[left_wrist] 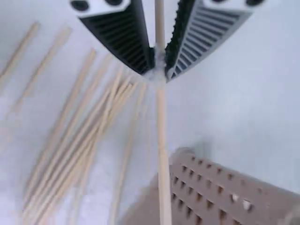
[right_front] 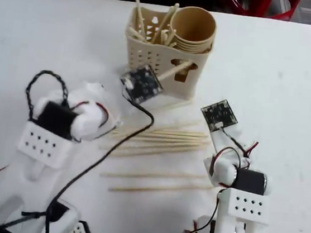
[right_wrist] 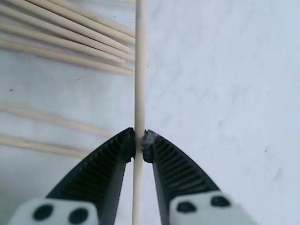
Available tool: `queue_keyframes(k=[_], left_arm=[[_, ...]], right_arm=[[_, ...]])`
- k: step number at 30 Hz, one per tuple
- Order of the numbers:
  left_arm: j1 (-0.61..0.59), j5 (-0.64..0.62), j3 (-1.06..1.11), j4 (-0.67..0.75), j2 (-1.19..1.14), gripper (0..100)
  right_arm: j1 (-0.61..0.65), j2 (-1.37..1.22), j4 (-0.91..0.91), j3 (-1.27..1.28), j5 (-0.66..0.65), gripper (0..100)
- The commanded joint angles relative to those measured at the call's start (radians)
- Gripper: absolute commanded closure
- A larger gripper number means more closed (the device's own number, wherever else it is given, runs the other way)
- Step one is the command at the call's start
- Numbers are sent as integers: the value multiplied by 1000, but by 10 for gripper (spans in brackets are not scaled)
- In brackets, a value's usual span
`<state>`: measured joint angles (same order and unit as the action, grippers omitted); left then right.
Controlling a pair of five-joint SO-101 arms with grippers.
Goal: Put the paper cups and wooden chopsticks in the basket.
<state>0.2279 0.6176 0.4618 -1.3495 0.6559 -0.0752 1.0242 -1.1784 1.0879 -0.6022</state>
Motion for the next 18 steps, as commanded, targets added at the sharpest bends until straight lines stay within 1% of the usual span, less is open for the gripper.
queue_keyframes(k=[1,4,7,10,15,18], left_arm=[[-25,-69,-123,26,53,980],[-30,-144,-218,51,50,980],[-28,-230,-284,167,36,980],[-27,-330,-311,368,-13,980],[-21,-485,-316,792,-170,980],[-19,-557,-324,970,-295,980]], right_arm=[[-1,18,1,-8,9,981],[-1,18,2,2,9,981],[1,19,2,3,11,981],[-2,19,25,3,57,981],[-7,31,87,38,94,981],[-7,96,96,72,106,981]])
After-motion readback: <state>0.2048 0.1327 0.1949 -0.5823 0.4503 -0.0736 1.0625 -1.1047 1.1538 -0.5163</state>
